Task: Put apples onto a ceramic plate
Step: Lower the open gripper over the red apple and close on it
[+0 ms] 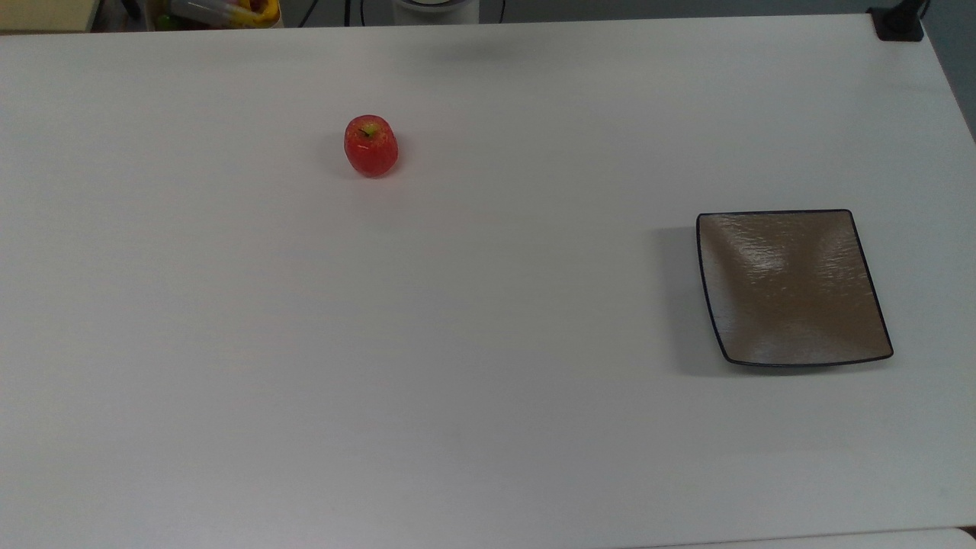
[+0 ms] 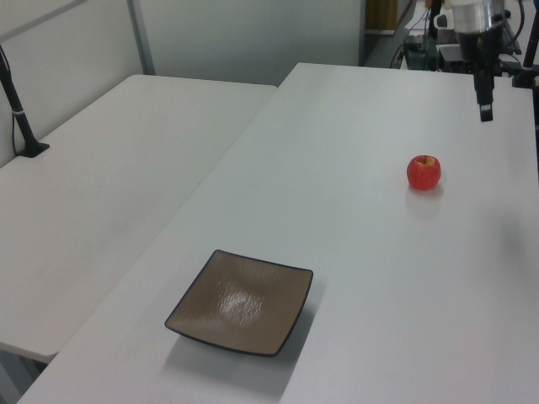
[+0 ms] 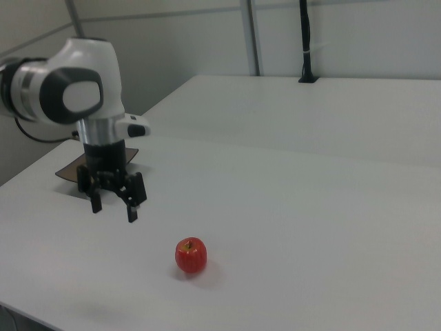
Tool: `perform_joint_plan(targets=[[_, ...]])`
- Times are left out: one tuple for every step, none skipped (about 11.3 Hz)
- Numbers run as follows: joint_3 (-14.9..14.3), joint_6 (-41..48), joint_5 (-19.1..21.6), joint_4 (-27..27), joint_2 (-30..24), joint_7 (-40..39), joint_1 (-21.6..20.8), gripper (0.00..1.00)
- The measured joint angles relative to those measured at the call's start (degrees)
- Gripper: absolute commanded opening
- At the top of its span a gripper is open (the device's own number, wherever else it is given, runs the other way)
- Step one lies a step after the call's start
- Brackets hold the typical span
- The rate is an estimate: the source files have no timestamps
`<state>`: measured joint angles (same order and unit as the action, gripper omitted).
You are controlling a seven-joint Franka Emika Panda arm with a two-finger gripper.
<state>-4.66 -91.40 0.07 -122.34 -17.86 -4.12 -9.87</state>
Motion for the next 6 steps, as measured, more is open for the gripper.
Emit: perform_joint_plan(targets=[[0.0,-4.5,-0.9,-3.1,-0.3,-0.3,0.0,1.00],[0.0,-9.0,-1.4,-5.9,-0.3,-0.7,0.0,1.00],[0.0,-12.4,-1.6,-8.1,-0.3,-1.1,0.0,1.00],[-0.1,-16.1,-2.5,-10.1,-0.3,-1.8,0.1,1.00],[-0.1,-19.5,-3.0,-11.6,-0.3,-2.7,0.6,1.00],[-0.2,-24.4,-3.3,-13.5,0.1,-4.2,1.5,1.00]])
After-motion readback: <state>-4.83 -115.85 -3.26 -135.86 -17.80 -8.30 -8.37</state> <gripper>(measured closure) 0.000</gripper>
